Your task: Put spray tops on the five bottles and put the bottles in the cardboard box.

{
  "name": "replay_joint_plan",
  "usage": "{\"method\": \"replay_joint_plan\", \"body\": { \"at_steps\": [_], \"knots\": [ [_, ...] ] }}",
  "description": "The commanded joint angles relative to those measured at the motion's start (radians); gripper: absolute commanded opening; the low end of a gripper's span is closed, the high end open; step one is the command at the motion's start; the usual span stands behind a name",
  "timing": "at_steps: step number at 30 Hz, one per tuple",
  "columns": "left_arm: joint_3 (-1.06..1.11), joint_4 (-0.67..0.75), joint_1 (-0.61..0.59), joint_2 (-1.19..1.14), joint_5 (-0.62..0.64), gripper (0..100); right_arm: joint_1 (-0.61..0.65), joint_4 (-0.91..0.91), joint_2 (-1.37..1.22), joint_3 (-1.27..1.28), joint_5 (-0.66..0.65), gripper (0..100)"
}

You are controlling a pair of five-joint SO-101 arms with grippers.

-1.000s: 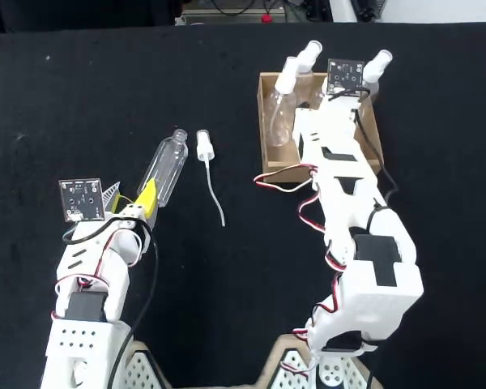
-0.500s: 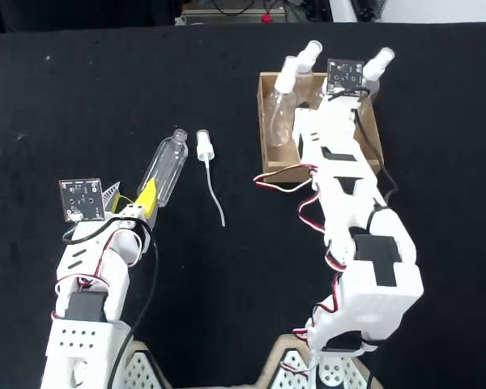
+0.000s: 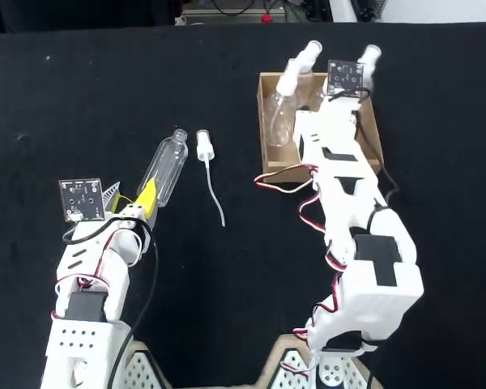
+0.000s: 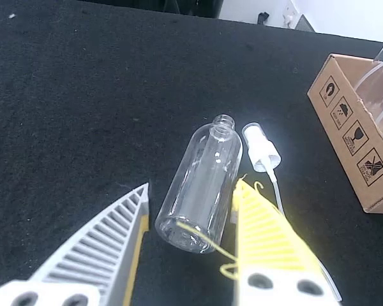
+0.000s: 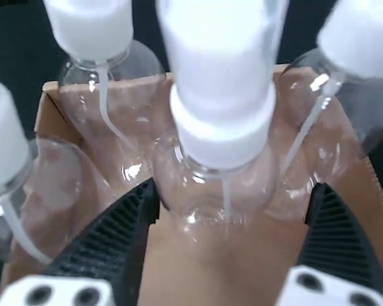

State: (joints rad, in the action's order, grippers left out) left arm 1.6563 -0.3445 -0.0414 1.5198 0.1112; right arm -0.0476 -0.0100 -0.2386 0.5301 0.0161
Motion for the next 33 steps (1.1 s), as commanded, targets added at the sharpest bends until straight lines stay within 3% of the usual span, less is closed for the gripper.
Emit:
{"method": "replay_joint_plan", "body": {
  "at_steps": [1,33],
  "knots": [
    [-0.01,0.028,0.001,0.011,0.002,20,-0.008,0.006,0.082,-0.019,0.008,34.3],
    [-0.01,0.028,0.001,0.011,0.002,20,0.012,0.012,0.315,0.153,0.008,34.4]
  ]
}}
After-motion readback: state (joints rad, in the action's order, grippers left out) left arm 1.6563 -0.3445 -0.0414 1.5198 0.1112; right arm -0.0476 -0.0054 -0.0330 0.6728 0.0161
